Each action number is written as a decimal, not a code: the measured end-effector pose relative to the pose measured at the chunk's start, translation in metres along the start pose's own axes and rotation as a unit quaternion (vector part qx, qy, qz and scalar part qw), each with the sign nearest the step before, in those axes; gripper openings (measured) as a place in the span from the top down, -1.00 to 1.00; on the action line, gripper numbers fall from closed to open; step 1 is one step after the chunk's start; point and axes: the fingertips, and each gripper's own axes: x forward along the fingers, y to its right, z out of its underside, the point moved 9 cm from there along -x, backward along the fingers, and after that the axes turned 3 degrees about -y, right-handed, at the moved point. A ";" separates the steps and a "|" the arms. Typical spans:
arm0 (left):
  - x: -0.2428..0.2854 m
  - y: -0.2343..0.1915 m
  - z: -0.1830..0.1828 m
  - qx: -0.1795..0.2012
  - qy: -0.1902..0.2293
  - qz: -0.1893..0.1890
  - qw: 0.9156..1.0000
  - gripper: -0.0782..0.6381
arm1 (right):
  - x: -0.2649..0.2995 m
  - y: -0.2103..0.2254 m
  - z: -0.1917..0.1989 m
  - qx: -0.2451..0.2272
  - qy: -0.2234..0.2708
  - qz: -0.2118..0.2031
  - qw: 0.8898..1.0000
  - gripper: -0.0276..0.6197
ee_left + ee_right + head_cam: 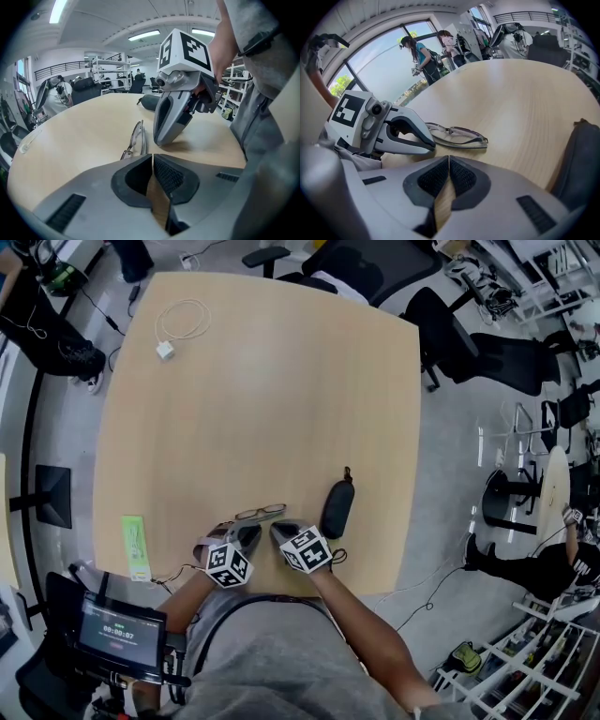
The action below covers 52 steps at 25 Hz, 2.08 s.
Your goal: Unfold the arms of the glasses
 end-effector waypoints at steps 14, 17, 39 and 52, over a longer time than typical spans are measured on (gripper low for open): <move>-0.012 -0.013 -0.010 0.001 0.018 -0.037 0.999 0.74 | 0.004 -0.013 -0.005 -0.018 0.005 -0.013 1.000 0.90; -0.009 -0.014 -0.008 -0.004 0.016 -0.030 0.999 0.74 | 0.005 -0.011 -0.006 -0.019 0.005 -0.016 1.000 0.90; -0.002 -0.016 -0.019 0.031 0.036 -0.029 0.998 0.74 | 0.007 -0.007 -0.007 -0.029 0.017 -0.040 0.999 0.90; 0.003 -0.027 -0.006 0.047 -0.001 -0.017 0.999 0.74 | 0.018 -0.011 -0.020 -0.054 -0.001 -0.064 0.996 0.90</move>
